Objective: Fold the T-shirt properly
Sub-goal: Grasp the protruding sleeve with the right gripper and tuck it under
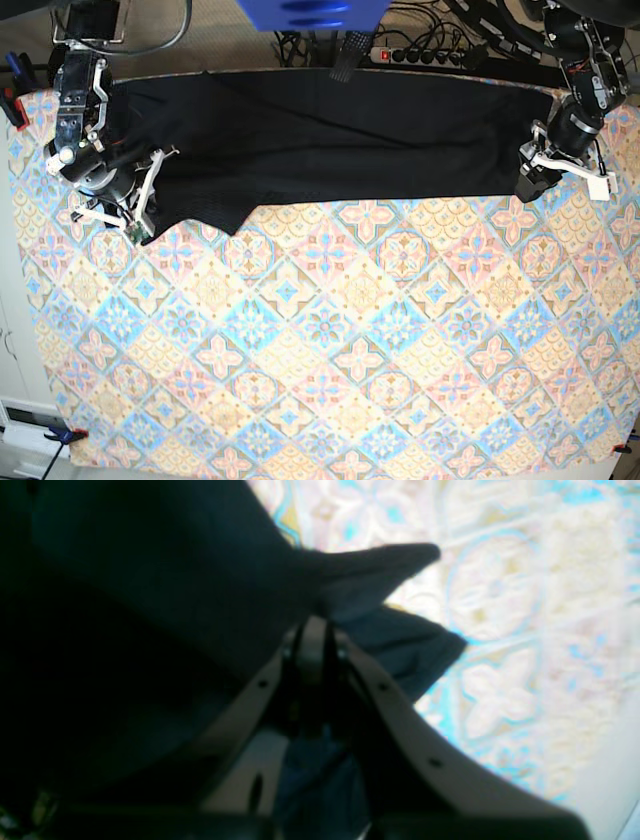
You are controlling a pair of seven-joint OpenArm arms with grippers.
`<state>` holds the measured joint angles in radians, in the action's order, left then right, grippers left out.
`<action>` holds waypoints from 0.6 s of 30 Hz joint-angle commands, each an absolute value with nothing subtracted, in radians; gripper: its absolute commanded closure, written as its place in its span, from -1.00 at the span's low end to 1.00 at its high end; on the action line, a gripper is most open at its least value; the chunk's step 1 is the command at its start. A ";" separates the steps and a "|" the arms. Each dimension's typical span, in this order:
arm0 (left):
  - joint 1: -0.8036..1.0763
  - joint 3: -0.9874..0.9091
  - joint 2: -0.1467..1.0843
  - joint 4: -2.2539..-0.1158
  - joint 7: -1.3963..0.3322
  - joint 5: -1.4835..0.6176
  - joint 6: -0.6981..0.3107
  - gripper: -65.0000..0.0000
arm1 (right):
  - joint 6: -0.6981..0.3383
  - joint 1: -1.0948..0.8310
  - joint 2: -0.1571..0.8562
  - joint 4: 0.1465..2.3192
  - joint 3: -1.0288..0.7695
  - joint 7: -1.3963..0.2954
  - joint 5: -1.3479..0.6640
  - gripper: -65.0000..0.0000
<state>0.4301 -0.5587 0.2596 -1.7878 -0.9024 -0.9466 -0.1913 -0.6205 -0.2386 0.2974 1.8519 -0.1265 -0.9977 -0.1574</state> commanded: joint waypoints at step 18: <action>0.427 -0.565 0.274 -1.802 -0.888 -0.960 -0.199 0.12 | -0.619 -0.438 0.305 1.937 -0.194 -0.993 -0.160 0.60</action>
<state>0.4290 -0.5587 0.2607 -1.7866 -0.9020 -0.9440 -0.1909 -0.6247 -0.4541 0.2916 1.9190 -0.1871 -1.0176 -0.1589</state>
